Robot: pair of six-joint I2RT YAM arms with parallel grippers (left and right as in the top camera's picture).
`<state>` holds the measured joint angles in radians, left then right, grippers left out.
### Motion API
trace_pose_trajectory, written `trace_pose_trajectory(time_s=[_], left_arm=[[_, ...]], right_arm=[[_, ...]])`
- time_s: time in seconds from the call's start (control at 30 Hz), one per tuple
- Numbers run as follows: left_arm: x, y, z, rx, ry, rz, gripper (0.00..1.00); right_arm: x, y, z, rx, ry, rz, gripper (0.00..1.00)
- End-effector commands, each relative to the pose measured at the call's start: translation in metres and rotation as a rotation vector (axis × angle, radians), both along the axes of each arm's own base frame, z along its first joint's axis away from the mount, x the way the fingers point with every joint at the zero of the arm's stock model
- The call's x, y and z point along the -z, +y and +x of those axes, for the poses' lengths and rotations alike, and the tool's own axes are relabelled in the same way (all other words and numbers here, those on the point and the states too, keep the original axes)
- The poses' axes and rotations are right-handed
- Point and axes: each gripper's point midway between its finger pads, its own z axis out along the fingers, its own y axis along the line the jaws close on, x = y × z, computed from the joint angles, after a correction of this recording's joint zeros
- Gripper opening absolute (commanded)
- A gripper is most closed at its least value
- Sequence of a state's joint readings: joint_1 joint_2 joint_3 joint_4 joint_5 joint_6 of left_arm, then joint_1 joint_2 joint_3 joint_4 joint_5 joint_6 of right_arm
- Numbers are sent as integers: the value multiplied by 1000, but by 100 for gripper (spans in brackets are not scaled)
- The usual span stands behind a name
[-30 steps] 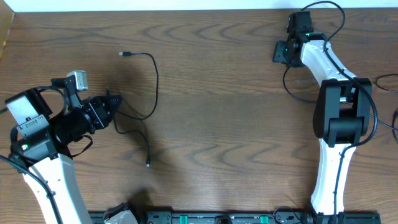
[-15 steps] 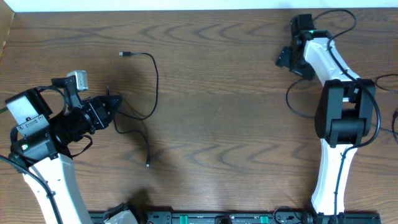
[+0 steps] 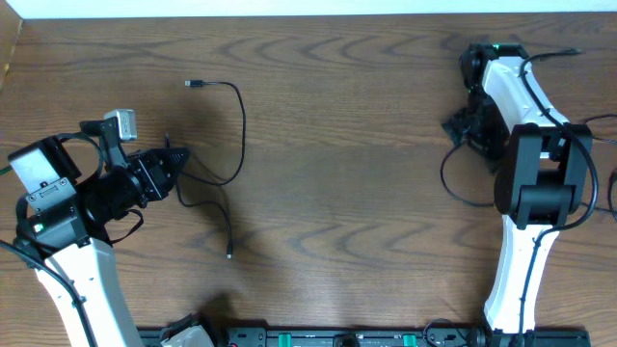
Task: Untangle cables
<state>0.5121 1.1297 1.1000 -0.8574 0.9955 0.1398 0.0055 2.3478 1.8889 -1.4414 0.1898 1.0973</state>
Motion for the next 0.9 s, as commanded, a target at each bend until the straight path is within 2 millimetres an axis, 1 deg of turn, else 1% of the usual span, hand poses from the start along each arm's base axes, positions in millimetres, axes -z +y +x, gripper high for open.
trace_pose_trajectory(time_s=[0.0, 0.2, 0.27, 0.37, 0.43, 0.5, 0.57, 0.63, 0.67, 0.73, 0.87], left_arm=[[-2, -2, 0, 17, -17, 15, 7], [-1, -2, -1, 17, -14, 12, 7], [-1, -2, -1, 17, -11, 11, 8], [0, -3, -2, 17, -3, 7, 8], [0, -3, -3, 17, 2, 4, 7], [0, -3, -3, 17, 3, 3, 7], [1, -3, -4, 17, 5, 2, 7], [1, -4, -4, 17, 6, 1, 7], [1, -4, -4, 17, 6, 1, 7], [1, -4, -4, 17, 9, -1, 7], [2, -4, -5, 17, 14, -4, 8]], right_arm=[[5, -12, -15, 210, 24, -123, 99], [14, -3, -20, 198, 33, -135, 99], [18, -2, -21, 184, 30, -147, 95], [24, 2, -21, 168, 22, -151, 88], [30, 4, -22, 161, 16, -151, 79], [36, 6, -24, 155, 15, -151, 65], [42, 7, -26, 152, 15, -151, 54], [49, 6, -30, 151, 17, -151, 46], [54, 5, -32, 147, 15, -154, 37], [60, 2, -35, 141, 14, -171, 1], [69, -3, -37, 101, 4, -186, 1]])
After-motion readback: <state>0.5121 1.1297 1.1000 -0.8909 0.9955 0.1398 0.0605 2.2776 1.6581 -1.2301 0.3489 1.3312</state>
